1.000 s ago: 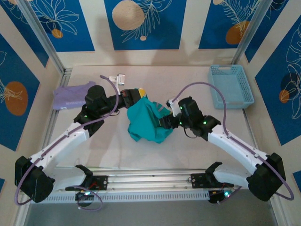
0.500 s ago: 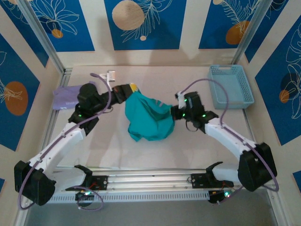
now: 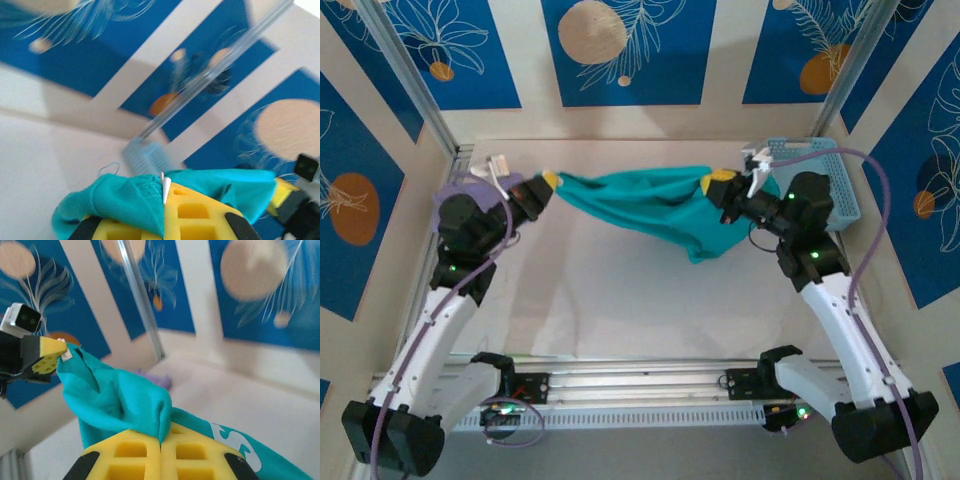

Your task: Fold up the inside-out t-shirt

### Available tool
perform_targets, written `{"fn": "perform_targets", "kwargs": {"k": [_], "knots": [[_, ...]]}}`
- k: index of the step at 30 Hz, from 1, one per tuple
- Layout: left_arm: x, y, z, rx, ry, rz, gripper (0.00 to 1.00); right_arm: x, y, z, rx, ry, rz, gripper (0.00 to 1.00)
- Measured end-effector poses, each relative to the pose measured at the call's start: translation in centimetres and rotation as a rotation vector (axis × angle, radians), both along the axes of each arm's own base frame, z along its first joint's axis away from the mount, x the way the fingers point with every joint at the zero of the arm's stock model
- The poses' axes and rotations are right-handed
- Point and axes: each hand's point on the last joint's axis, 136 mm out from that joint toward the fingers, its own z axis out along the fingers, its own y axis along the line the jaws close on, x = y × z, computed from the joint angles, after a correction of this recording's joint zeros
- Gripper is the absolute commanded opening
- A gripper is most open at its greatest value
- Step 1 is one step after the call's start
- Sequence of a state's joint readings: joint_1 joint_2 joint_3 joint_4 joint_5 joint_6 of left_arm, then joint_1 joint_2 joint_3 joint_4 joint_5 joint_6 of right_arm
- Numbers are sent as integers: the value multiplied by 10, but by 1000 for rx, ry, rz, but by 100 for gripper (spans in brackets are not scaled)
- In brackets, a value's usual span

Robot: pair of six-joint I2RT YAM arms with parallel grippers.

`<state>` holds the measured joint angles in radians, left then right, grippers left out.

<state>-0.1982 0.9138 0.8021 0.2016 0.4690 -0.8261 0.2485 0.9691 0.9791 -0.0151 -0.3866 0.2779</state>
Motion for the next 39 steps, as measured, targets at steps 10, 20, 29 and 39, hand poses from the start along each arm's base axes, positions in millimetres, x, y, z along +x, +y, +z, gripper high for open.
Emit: {"fn": "perform_targets", "kwargs": {"k": [10, 20, 29, 39], "knots": [[-42, 20, -205, 377, 410, 59, 42, -14, 57, -137, -97, 396, 240, 0], [-62, -77, -155, 616, 87, -242, 72, -11, 69, -146, -122, 492, 281, 0], [-51, -147, -177, 786, 40, -403, 68, -9, 72, -138, -127, 504, 288, 0], [-30, -169, -195, 816, 77, -415, 58, -13, 70, -143, -146, 516, 293, 0]]}}
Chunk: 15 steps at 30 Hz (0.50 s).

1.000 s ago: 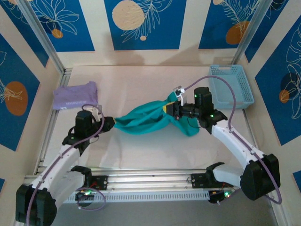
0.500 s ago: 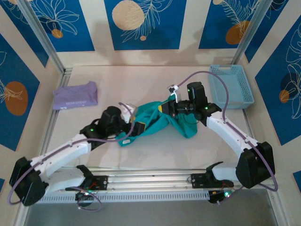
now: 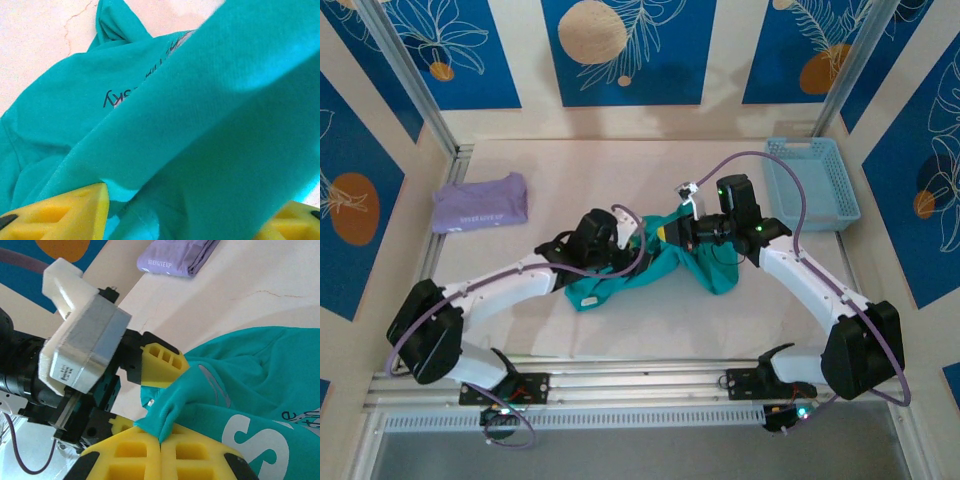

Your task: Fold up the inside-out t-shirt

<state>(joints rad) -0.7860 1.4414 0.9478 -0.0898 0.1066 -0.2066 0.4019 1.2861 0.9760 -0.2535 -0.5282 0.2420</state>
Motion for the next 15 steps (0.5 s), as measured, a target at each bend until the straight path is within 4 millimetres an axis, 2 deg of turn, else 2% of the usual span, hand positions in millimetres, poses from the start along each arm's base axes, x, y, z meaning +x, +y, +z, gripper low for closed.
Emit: {"fn": "perform_targets", "kwargs": {"k": [2, 6, 7, 9, 11, 15], "knots": [[4, -3, -2, 6, 2, 3, 48, 0, 0, 0, -1, -2, 1, 0], [8, -1, -8, 18, 22, 17, 8, 1, -3, -3, -21, -17, -2, 0], [7, -1, -9, 6, 41, 15, 1, 2, -5, -5, -41, -25, -13, 1], [6, 1, -4, -45, 93, 1, 0, 7, -12, -12, -104, -56, -55, 3], [2, 3, 9, -144, 165, -14, 0, 12, -17, -16, -178, -112, -98, 5], [-19, 6, 61, -404, 252, -76, 0, 18, -14, -21, -327, -241, -165, 7]]}}
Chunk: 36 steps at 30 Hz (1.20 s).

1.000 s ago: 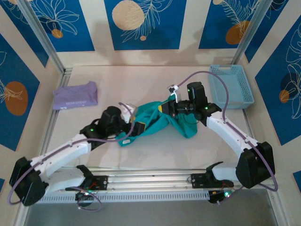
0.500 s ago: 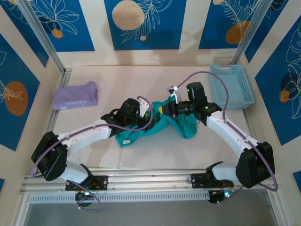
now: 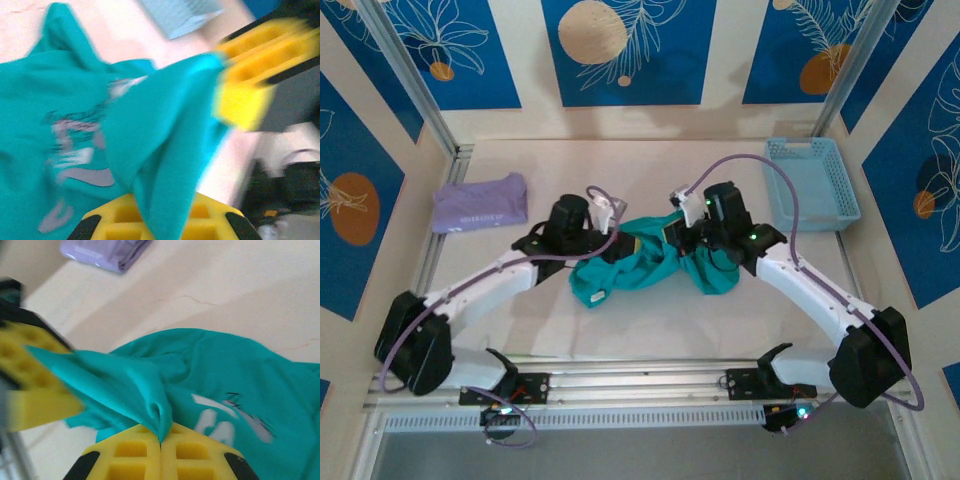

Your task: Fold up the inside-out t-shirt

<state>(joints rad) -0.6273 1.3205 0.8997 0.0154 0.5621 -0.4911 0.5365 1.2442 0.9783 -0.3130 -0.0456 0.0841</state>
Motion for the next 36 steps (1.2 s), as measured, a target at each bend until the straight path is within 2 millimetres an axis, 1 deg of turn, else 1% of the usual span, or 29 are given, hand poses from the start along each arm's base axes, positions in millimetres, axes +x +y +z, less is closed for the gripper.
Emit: {"fn": "perform_targets", "kwargs": {"k": [2, 3, 5, 6, 8, 10, 12, 15, 16, 18, 20, 21, 25, 29, 32, 34, 36], "knots": [[-10, 2, 21, -83, 21, -22, 0, 5, 3, 1, -48, -35, -27, 8], [-14, 2, 28, -113, 30, -32, 0, 9, 6, 5, -64, -57, -41, 10], [-17, 5, 35, -143, 56, -35, 0, 12, 10, 13, -90, -100, -69, 15], [-16, 7, 37, -153, 69, -28, 0, 13, 8, 15, -110, -121, -94, 19], [-14, 12, 42, -167, 77, -18, 0, 12, -2, 13, -154, -135, -139, 26], [-11, 16, 44, -178, 89, -8, 0, 3, -13, 13, -177, -143, -160, 33], [-11, 17, 44, -182, 99, -7, 0, -12, -19, 18, -168, -163, -145, 37], [-12, 17, 45, -187, 110, -10, 0, -44, -15, 33, -92, -213, -56, 39], [-12, 17, 45, -188, 112, -9, 0, -56, -11, 37, -54, -227, -14, 39], [-12, 17, 45, -189, 111, -10, 0, -71, -2, 39, 1, -232, 59, 38], [-12, 17, 45, -190, 111, -10, 0, -77, 7, 36, 36, -224, 112, 35], [-12, 17, 45, -190, 111, -12, 0, -77, 13, 33, 46, -215, 133, 35], [-12, 17, 46, -191, 112, -14, 0, -69, 31, 7, 32, -157, 174, 34], [-13, 17, 46, -193, 116, -15, 0, -61, 41, -9, 16, -126, 184, 29], [-13, 16, 46, -193, 117, -17, 0, -56, 45, -16, 8, -116, 181, 21], [-13, 16, 46, -193, 116, -18, 0, -53, 47, -16, 8, -117, 182, 7], [-13, 16, 46, -193, 116, -18, 0, -52, 48, -14, 12, -120, 182, 0]]}}
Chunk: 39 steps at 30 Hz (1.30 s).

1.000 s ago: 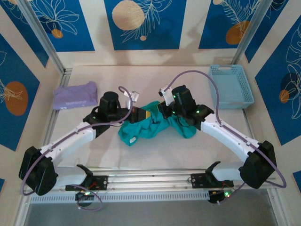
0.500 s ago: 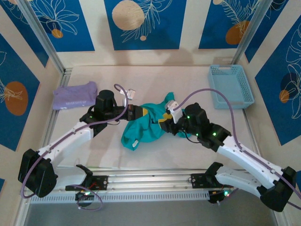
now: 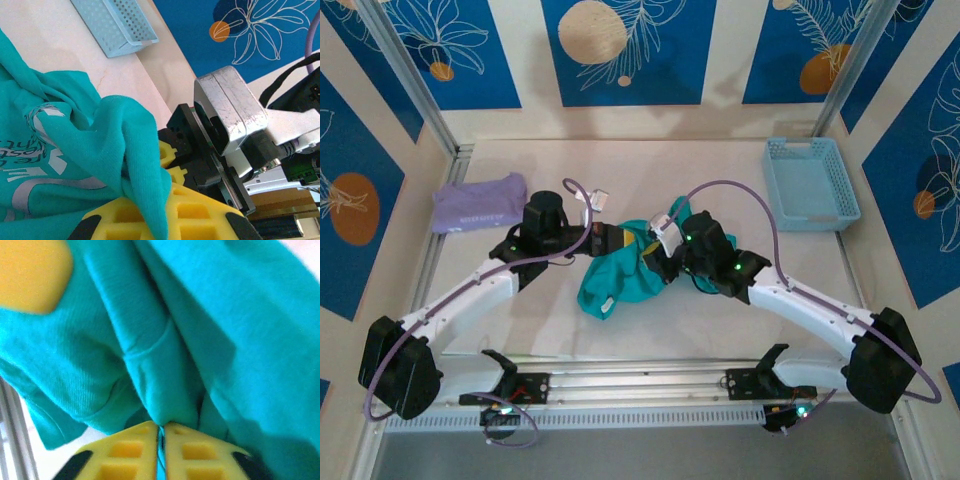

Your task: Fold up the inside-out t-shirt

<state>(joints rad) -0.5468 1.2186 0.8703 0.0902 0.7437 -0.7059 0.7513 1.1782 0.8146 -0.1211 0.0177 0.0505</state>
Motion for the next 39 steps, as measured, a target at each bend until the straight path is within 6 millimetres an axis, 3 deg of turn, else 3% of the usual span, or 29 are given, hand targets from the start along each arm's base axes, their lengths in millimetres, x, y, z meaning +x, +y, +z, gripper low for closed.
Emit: {"fn": "perform_targets", "kwargs": {"k": [6, 15, 21, 24, 27, 30, 34, 37, 39], "knots": [[4, 3, 0, 3, -5, 12, 0, -3, -4, 18, 34, -4, 13, 0], [18, 13, -4, 19, -18, 62, 0, -21, -33, 102, 352, 67, 68, 0], [30, 23, -30, 144, -34, 133, 2, -24, -27, 139, 505, 185, 129, 0], [45, 33, -43, 248, -49, 202, 0, -19, -16, 147, 548, 250, 150, 0], [52, 35, -47, 292, -64, 220, 0, -11, -6, 135, 501, 274, 118, 3], [52, 35, -47, 291, -67, 214, 0, -8, -3, 110, 411, 235, 71, 25], [49, 33, -43, 276, -74, 202, 0, -1, -6, 55, 288, 223, 31, 42], [46, 33, -36, 262, -86, 195, 0, 3, -1, 10, 197, 271, 26, 47], [45, 33, -33, 256, -92, 193, 0, 5, 5, -10, 157, 294, 35, 47]]}}
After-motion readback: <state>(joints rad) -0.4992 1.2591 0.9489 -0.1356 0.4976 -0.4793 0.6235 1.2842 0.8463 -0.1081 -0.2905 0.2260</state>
